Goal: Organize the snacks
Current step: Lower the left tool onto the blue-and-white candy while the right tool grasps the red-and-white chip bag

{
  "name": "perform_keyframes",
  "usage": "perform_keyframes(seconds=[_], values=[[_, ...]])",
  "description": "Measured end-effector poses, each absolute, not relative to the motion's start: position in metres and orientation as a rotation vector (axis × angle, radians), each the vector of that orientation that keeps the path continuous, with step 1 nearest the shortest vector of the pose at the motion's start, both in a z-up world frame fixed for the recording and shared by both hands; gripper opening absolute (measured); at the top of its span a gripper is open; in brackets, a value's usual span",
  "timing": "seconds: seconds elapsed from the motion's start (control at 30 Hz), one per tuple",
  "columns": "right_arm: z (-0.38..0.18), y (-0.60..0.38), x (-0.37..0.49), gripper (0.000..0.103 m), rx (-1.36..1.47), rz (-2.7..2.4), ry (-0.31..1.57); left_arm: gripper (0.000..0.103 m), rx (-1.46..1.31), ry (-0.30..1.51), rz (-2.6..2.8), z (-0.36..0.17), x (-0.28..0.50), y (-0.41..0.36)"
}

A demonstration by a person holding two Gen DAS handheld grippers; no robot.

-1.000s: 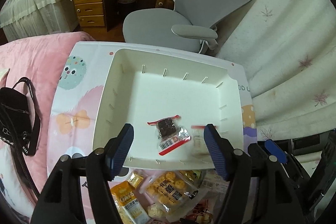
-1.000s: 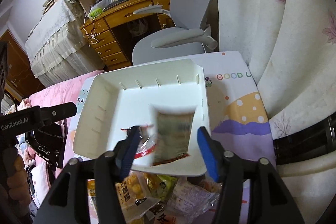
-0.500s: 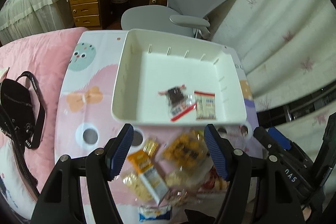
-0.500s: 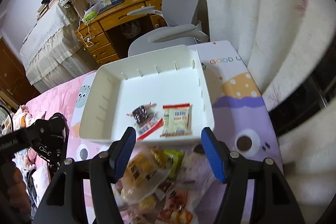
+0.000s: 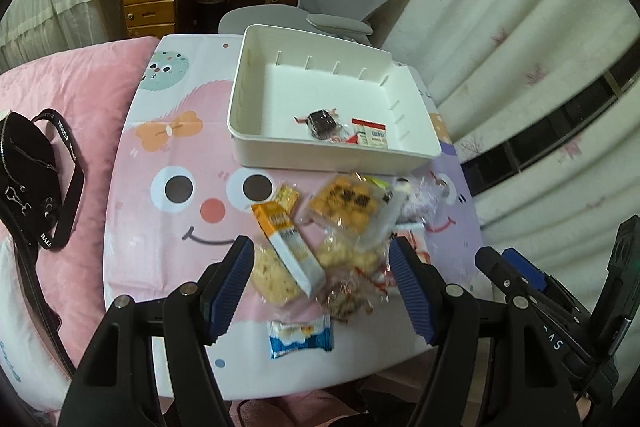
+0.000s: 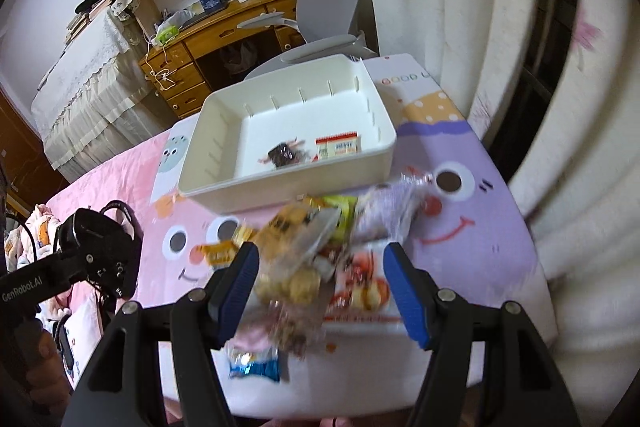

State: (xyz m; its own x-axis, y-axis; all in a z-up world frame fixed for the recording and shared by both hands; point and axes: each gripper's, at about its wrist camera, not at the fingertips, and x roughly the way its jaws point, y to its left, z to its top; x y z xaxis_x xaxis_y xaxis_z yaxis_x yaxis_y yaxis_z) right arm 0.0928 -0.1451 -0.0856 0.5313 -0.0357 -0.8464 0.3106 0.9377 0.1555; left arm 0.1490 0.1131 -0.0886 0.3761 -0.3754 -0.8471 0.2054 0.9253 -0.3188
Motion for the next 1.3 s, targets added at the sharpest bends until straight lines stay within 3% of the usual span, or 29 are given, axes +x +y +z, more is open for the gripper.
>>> perform_keyframes(seconds=[0.5, 1.07, 1.3], values=[[-0.111, -0.141, 0.019, 0.064, 0.304, -0.261, 1.063, 0.069, -0.141, 1.225, -0.344, -0.130, 0.096, 0.109], [-0.148, -0.184, 0.064, 0.064, 0.168, 0.022, 1.202, 0.073, -0.249, 1.361, -0.007, -0.185, 0.085, 0.087], [-0.166, -0.207, 0.090, 0.064, 0.145, 0.103, 1.276, 0.073, -0.446, 1.438, 0.149, -0.225, 0.080, 0.094]])
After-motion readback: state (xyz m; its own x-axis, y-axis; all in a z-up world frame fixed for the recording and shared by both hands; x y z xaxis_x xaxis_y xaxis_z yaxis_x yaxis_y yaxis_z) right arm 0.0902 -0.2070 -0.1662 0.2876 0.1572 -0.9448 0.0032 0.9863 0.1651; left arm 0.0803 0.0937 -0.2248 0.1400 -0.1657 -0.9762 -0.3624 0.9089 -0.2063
